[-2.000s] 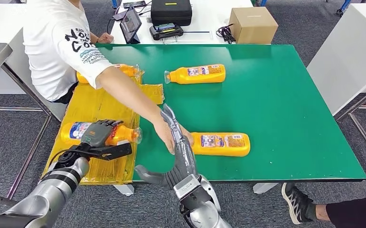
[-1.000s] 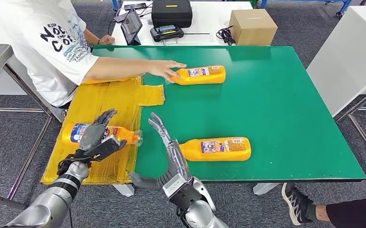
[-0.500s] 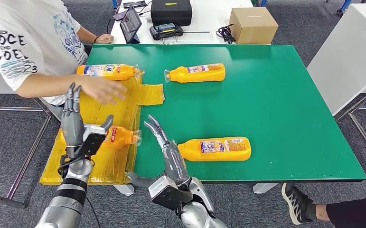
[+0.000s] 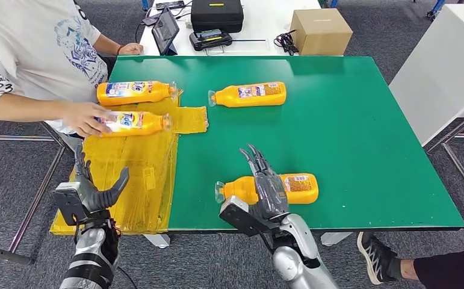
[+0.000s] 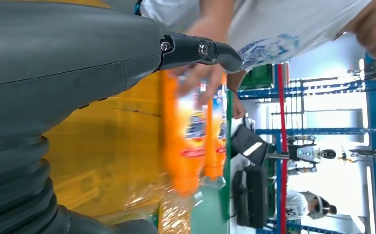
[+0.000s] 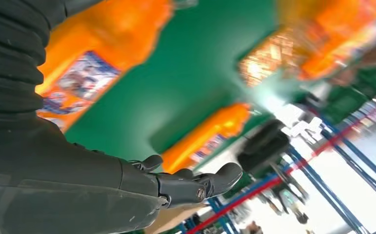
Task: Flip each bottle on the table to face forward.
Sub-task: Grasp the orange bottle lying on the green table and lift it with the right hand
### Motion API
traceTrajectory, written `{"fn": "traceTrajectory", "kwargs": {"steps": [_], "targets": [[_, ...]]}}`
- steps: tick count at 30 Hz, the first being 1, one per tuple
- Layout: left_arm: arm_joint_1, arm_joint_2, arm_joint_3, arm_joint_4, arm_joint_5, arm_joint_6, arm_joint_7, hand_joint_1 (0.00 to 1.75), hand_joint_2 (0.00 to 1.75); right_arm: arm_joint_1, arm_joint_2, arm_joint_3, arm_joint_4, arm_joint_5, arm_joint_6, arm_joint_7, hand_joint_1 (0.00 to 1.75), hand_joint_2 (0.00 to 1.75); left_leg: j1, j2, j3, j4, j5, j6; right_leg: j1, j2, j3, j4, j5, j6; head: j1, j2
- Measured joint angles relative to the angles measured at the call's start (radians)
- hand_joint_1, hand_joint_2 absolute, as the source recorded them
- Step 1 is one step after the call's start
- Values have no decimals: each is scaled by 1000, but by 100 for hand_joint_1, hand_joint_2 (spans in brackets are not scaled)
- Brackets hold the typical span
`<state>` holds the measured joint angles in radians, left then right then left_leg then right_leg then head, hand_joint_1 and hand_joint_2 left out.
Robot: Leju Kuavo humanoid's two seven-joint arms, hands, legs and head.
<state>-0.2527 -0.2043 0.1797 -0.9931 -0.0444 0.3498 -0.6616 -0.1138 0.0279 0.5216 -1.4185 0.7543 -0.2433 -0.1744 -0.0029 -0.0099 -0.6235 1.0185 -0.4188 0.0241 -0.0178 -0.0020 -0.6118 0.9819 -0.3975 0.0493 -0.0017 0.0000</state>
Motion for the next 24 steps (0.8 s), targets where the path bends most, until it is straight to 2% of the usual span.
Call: {"fn": "traceTrajectory", "kwargs": {"steps": [3, 8, 24], "targets": [[34, -3, 12, -17, -8, -12, 7, 0, 175, -9, -61, -32, -2, 24, 61, 56, 0, 175, 0, 0, 0, 0, 0, 0, 0, 0, 0, 0, 0, 0, 0, 0], [64, -9, 22, -21, -49, -9, 7, 0, 175, -49, -128, -80, 27, -11, 145, 60, 0, 175, 0, 0, 0, 0, 0, 0, 0, 0, 0, 0, 0, 0, 0, 0], [55, -11, 21, 41, -110, 18, -4, 0, 175, -99, -158, -88, 197, -65, 187, 63, 0, 175, 0, 0, -1, 0, 0, 0, 0, 0, -1, 0, 0, 0, 0, 0]]}}
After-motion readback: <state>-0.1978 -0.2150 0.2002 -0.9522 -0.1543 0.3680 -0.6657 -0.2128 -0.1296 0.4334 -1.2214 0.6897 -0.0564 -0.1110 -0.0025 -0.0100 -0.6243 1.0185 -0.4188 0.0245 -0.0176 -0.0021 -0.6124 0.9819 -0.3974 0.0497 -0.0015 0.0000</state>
